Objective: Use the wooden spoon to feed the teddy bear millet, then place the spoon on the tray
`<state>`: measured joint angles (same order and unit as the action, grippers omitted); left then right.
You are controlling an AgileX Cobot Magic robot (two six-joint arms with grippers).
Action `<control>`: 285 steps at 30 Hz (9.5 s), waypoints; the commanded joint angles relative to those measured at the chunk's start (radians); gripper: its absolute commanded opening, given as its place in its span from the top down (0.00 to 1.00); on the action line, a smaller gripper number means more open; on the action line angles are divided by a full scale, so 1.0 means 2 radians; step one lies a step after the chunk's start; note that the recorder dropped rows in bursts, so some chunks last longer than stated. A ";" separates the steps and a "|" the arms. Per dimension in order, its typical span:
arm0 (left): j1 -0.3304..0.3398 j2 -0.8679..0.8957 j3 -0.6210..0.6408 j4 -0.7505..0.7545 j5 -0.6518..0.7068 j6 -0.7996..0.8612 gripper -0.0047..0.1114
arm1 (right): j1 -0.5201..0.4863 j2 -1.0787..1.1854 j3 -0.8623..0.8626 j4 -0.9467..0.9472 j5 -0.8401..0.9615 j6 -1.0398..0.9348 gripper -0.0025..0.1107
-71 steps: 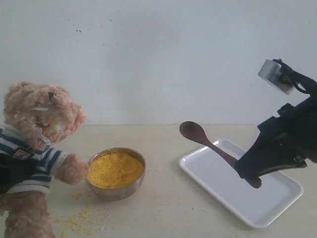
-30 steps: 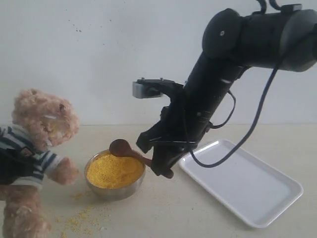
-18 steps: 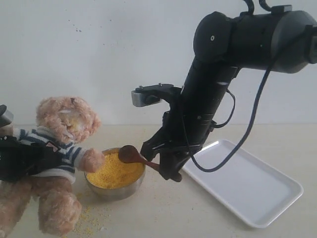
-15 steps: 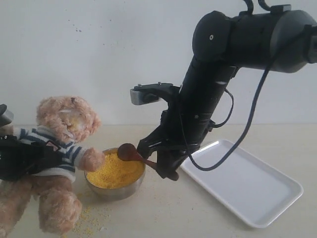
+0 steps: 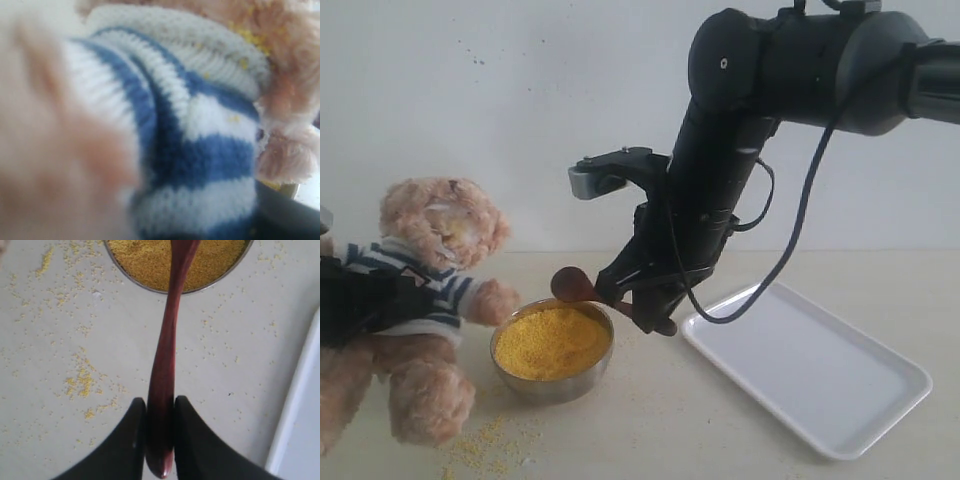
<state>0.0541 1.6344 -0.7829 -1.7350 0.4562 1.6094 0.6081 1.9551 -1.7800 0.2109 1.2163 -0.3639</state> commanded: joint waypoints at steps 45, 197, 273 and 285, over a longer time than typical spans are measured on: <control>0.058 0.019 -0.010 -0.005 0.021 -0.088 0.93 | 0.066 0.121 -0.129 -0.081 0.002 0.057 0.98; 0.058 0.019 -0.004 0.018 0.047 -0.064 0.93 | -0.061 0.170 -0.093 0.286 0.002 0.050 0.98; 0.126 -0.026 0.056 0.142 0.174 -0.206 0.93 | -0.063 0.123 0.011 0.287 -0.002 0.018 0.98; 0.126 -0.026 0.056 0.142 0.180 -0.202 0.93 | -0.055 0.131 0.011 0.343 -0.032 0.008 0.98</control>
<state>0.3009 1.5868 -0.6734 -1.4316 0.7973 1.1964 0.4987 2.2122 -1.7604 0.8556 1.1509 -0.3338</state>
